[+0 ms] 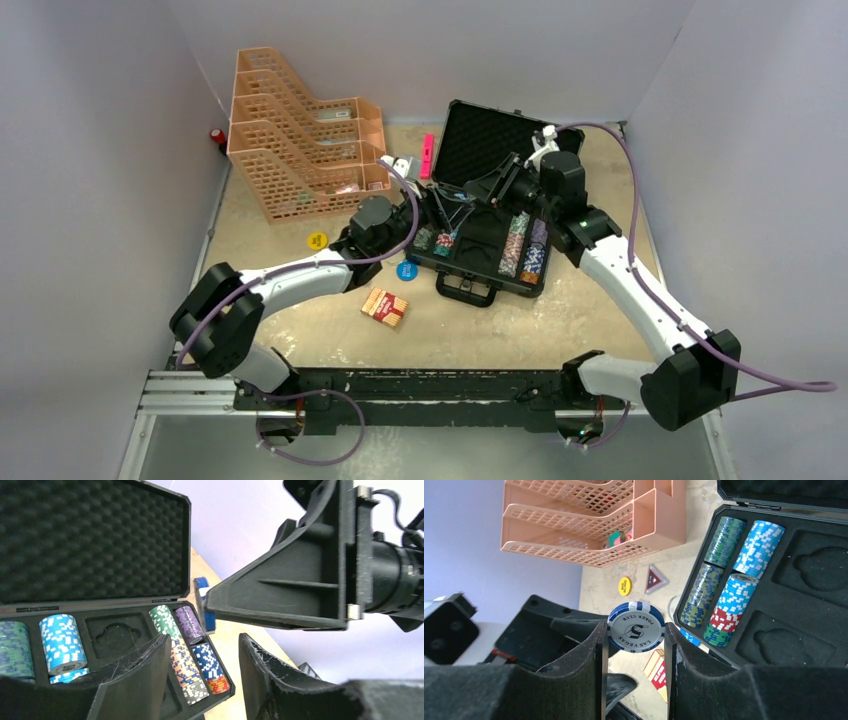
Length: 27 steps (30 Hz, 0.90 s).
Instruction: Pack up texas hold em set
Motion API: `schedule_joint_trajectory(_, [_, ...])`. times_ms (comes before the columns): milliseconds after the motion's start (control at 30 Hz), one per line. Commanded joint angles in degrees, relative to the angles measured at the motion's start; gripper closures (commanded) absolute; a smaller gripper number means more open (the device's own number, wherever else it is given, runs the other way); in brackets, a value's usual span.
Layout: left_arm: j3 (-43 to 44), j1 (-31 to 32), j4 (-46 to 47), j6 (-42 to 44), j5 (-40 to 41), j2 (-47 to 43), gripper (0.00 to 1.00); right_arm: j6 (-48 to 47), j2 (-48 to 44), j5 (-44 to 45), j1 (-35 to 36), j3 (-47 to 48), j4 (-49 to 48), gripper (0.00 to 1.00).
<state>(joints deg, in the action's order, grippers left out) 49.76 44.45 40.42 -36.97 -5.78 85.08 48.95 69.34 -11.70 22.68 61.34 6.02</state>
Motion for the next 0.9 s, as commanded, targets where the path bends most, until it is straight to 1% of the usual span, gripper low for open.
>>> schedule_joint_trajectory(0, [1.3,0.4,8.1,-2.4,0.6,1.9,0.51,0.7,-1.5,-2.8,-0.5,-0.1,-3.9,0.78])
schedule_joint_trajectory(200, [1.1,0.4,10.1,-2.3,4.1,2.2,0.62,0.7,-2.0,-2.8,-0.5,-1.0,-3.6,0.78])
schedule_joint_trajectory(333, [1.5,0.4,10.6,-1.1,4.2,2.2,0.66,1.0,-2.0,-3.2,-0.5,-1.2,-3.9,0.78])
schedule_joint_trajectory(400, [1.9,0.4,10.5,-0.5,4.1,2.4,0.7,1.2,-1.8,-3.3,-0.5,-1.0,-4.0,0.78])
schedule_joint_trajectory(600, [3.2,0.5,8.9,1.8,3.8,2.7,0.93,2.1,-1.3,-4.8,-0.5,-1.0,-4.7,0.76])
schedule_joint_trajectory(667, [3.6,0.4,8.5,2.2,3.9,3.0,0.99,2.0,-1.6,-5.5,-0.5,-1.4,-5.6,0.73])
schedule_joint_trajectory(700, [3.8,0.5,8.2,2.3,3.9,3.1,1.0,2.2,-1.8,-5.6,-0.6,-1.6,-6.0,0.72])
schedule_joint_trajectory(767, [4.5,0.4,7.7,2.5,3.5,3.4,1.0,2.2,-2.4,-5.6,-0.5,-1.9,-6.5,0.67])
schedule_joint_trajectory(800, [4.9,0.5,7.1,2.8,3.1,3.6,1.0,1.9,-2.8,-5.2,-0.6,-1.9,-6.4,0.62])
schedule_joint_trajectory(867, [6.0,0.5,5.1,4.3,2.4,3.9,1.0,1.2,-3.7,-3.4,-0.6,-1.7,-5.6,0.47])
